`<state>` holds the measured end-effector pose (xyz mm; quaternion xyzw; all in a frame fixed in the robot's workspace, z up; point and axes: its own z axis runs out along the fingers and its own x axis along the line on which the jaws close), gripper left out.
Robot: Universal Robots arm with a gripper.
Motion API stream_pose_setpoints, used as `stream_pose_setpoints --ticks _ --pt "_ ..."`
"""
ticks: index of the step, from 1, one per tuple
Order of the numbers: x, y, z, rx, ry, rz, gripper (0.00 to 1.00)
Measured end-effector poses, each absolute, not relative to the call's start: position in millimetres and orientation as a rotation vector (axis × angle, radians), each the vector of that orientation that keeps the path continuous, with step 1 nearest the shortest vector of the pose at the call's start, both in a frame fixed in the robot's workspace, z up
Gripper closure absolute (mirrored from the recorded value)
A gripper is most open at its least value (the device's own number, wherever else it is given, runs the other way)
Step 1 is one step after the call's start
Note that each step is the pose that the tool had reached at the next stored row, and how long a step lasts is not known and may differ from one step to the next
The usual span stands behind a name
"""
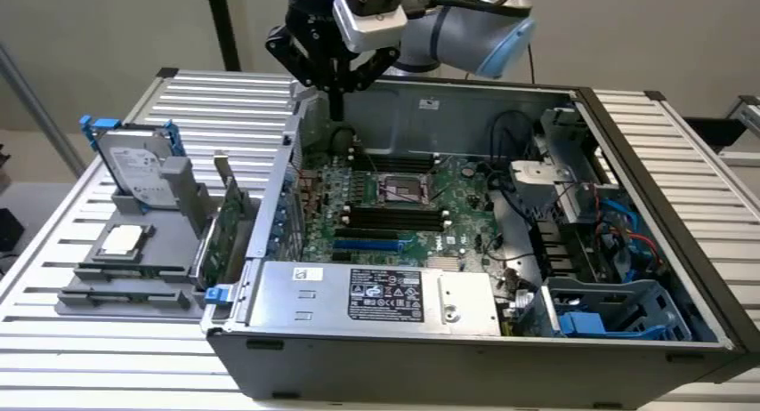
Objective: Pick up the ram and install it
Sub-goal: 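Reach for the ram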
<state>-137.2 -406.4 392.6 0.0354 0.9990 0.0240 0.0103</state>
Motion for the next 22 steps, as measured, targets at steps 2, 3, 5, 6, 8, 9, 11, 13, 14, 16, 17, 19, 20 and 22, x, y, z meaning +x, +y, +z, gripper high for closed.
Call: stream_pose_setpoints --ticks 2,3,5,6,8,9,11,13,14,16,17,19,20,22 --pt "-147 -410 393 0.111 3.118 0.075 1.00" --pt "-151 -411 393 0.110 3.118 0.075 1.00" --pt "-160 -414 393 0.110 3.118 0.075 1.00" --pt "-165 -416 392 0.110 3.118 0.075 1.00" --pt "-174 -419 392 0.110 3.118 0.075 1.00" --pt "-179 -421 392 0.110 3.118 0.075 1.00" --pt "-188 -424 392 0.110 3.118 0.075 1.00" --pt "-197 -427 392 0.110 3.118 0.075 1.00" --pt "-201 -428 392 0.110 3.118 0.075 1.00" --pt "-210 -431 391 0.110 3.118 0.075 1.00" --pt "-215 -432 391 0.110 3.118 0.075 1.00" --pt "-224 -435 391 0.110 3.118 0.075 1.00" --pt "-229 -437 391 0.110 3.118 0.075 1.00" --pt "-237 -439 390 0.110 3.118 0.075 1.00"
